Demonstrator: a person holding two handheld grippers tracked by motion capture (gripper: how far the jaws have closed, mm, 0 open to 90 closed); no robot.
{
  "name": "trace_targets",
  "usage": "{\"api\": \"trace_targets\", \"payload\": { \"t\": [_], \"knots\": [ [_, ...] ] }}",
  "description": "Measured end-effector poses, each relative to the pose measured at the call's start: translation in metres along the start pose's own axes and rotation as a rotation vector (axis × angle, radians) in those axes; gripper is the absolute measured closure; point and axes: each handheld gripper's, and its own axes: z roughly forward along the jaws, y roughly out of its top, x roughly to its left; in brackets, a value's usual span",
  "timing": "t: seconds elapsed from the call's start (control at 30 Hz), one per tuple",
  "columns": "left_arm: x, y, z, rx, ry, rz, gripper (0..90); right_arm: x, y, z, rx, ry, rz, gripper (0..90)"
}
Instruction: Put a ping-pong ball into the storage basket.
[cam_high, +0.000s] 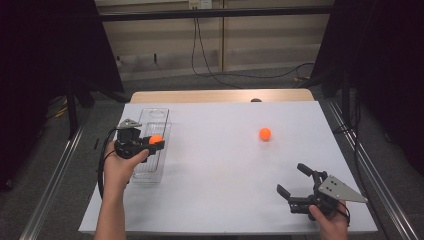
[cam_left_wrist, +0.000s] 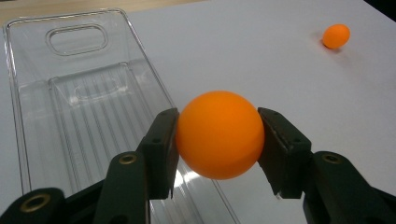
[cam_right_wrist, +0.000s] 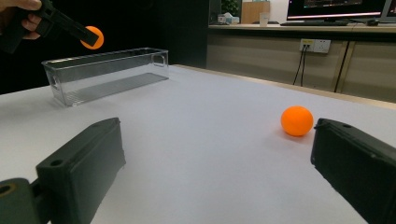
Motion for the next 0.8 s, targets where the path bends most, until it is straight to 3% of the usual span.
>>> {"api": "trace_targets", "payload": {
  "t": [0.8],
  "knots": [
    [0.011,-0.003,-0.005,-0.019,0.038,-0.017,51.0,0.0,0.0,0.0,-0.001,-0.001,0.0,2.1]
  ]
}}
